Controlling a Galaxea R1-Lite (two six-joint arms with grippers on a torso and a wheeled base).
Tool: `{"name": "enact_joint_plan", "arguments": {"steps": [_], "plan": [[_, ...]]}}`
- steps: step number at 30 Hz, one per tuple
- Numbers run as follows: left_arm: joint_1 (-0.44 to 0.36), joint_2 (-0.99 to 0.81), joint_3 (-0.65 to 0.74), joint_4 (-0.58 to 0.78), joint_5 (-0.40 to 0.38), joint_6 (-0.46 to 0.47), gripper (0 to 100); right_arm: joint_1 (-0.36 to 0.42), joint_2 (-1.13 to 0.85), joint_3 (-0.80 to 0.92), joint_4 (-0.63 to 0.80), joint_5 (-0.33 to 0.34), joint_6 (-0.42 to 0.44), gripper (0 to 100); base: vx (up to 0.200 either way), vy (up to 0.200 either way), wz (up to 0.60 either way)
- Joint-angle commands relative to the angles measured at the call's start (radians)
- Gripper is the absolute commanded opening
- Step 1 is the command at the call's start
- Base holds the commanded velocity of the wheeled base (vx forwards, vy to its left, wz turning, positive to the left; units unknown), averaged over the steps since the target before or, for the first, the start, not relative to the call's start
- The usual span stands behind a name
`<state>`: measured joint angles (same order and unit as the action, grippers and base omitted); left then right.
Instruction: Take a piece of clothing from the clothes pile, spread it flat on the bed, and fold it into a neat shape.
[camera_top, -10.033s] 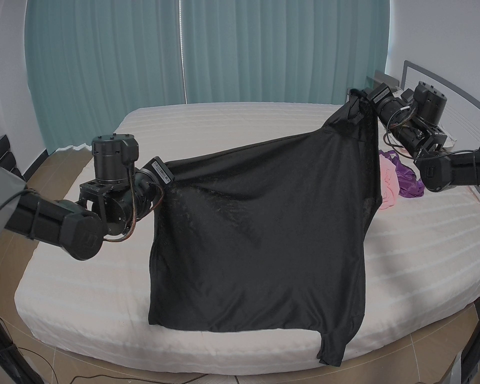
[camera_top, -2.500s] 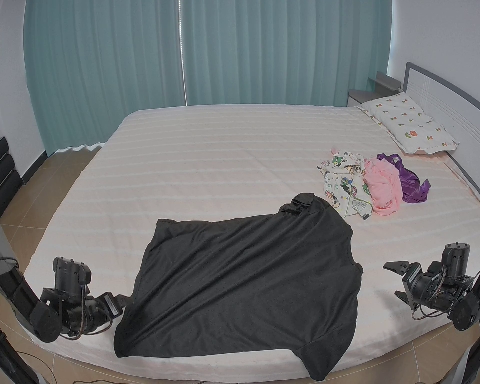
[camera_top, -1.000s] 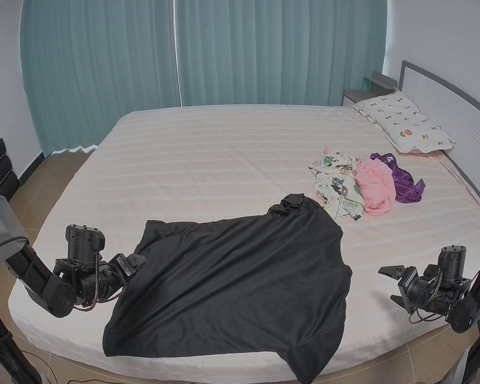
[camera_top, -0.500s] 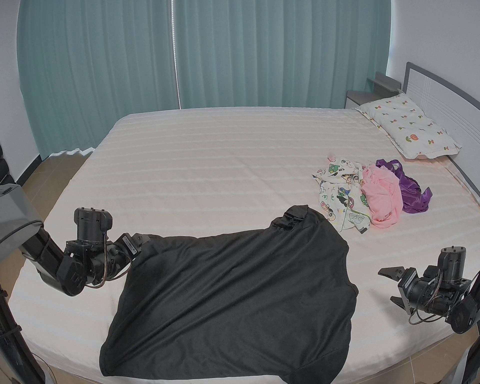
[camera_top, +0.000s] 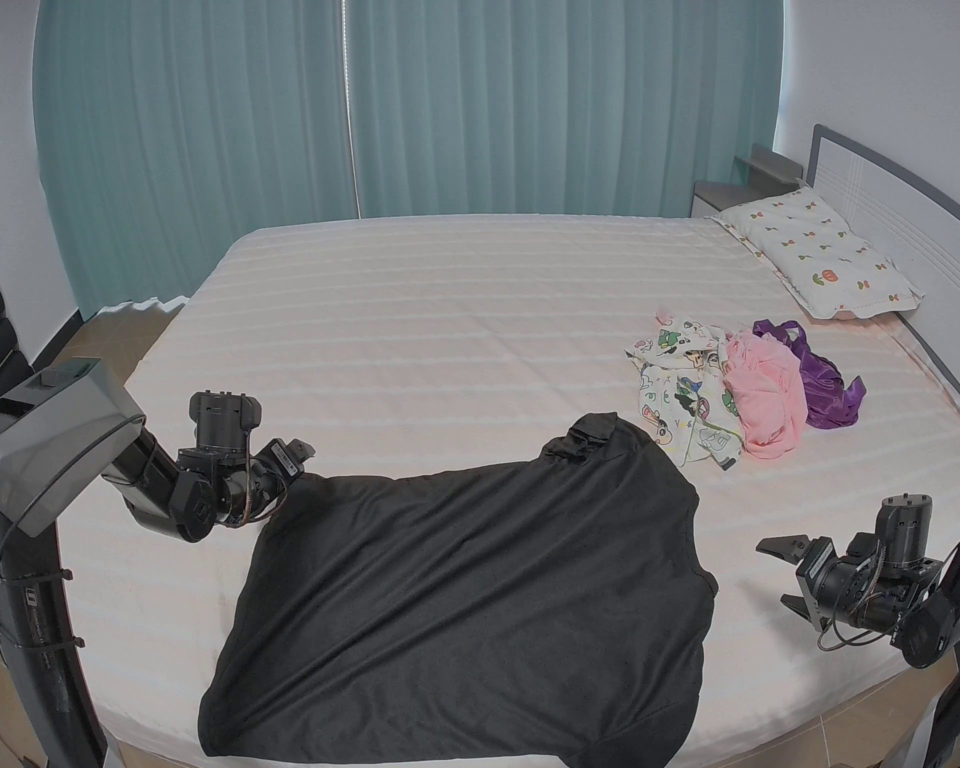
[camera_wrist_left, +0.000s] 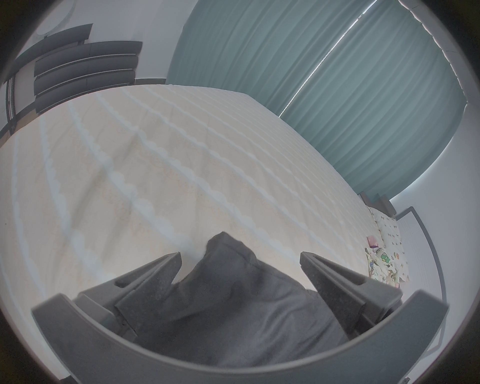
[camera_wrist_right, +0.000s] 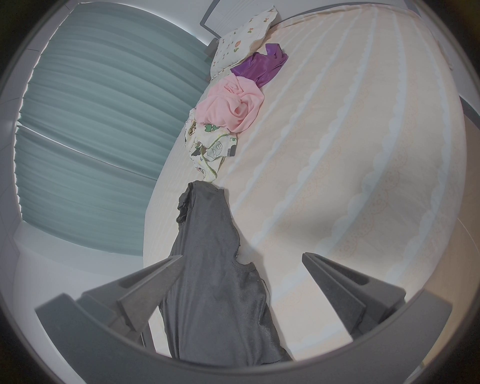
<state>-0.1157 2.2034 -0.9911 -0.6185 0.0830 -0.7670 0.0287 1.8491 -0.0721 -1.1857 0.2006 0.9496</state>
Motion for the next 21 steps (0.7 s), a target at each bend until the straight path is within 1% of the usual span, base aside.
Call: {"name": "enact_joint_plan", "arguments": {"steps": [1,3,8,9,13,16,17,21], "plan": [[-0.001,0.079,-0.069,0.011,0.011,0.0,100,0.0,0.002,0.0,-0.002,0.0,0.0,100,0.0,0.0,0.0],[-0.002,0.108,-0.11,0.014,0.012,0.0,100,0.0,0.002,0.0,-0.002,0.0,0.0,100,0.0,0.0,0.0],[-0.004,0.131,-0.156,0.057,0.012,0.0,100,-0.001,0.009,0.0,-0.002,0.0,0.0,100,0.0,0.0,0.0],[-0.004,0.136,-0.162,0.062,0.012,0.0,0,-0.001,0.012,0.0,-0.002,-0.001,0.0,100,0.0,0.0,0.0],[0.007,0.142,-0.176,0.066,0.018,0.0,0,-0.001,0.019,-0.002,-0.002,-0.003,0.0,100,0.0,0.0,0.0],[0.03,0.141,-0.182,0.06,0.043,0.0,0,0.0,0.021,-0.002,-0.002,-0.004,-0.002,100,0.0,0.0,0.0],[0.044,0.141,-0.192,0.06,0.063,0.0,0,0.0,0.019,-0.002,-0.002,-0.004,-0.002,100,0.0,0.0,0.0],[0.093,0.13,-0.215,0.057,0.077,0.0,0,0.0,0.021,-0.002,-0.002,-0.004,-0.002,100,0.0,0.0,0.0]]}}
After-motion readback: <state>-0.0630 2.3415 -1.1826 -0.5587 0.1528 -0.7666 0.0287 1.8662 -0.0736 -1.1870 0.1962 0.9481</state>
